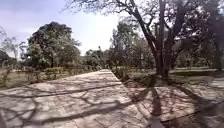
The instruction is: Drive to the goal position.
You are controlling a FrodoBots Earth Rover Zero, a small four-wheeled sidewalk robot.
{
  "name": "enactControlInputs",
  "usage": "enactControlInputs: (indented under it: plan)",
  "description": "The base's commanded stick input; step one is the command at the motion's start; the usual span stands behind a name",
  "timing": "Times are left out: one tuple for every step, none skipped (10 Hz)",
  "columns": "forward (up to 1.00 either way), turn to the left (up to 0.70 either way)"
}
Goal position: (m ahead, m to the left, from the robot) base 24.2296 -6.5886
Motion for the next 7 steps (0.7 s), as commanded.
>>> enactControlInputs:
  plan:
    - [0.0, 0.0]
    - [0.0, 0.0]
    - [0.0, 0.0]
    - [0.0, 0.0]
    - [0.19, 0.0]
    - [0.7, 0.0]
    - [0.7, 0.0]
